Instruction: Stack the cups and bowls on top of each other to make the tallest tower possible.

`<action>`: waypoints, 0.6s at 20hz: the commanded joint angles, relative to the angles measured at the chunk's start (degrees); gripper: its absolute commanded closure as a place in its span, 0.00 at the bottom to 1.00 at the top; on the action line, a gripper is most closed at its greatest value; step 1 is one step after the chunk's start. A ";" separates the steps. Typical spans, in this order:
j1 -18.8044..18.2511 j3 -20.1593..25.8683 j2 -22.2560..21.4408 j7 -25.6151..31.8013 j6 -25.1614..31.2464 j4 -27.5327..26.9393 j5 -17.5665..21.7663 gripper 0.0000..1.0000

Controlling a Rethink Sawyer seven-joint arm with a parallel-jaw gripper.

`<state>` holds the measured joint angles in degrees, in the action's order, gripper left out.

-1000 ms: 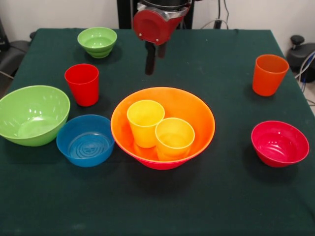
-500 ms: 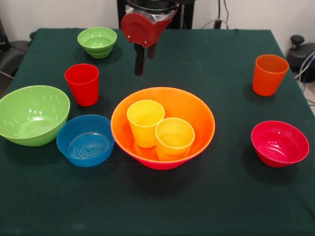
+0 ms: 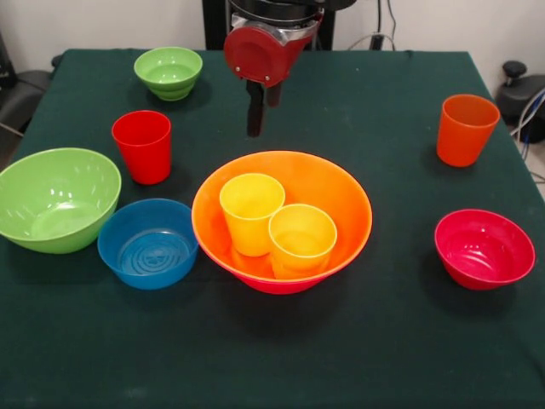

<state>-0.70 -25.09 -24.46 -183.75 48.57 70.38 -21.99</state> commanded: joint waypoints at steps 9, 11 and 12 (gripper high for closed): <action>3.61 5.45 6.00 -8.90 2.77 -1.45 -1.73 0.00; 4.91 4.58 6.71 -11.19 2.67 -1.81 -2.39 0.00; 5.70 4.12 7.31 -12.41 2.51 -2.27 -2.83 0.00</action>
<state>1.13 -24.94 -23.09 -183.75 48.61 70.19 -23.41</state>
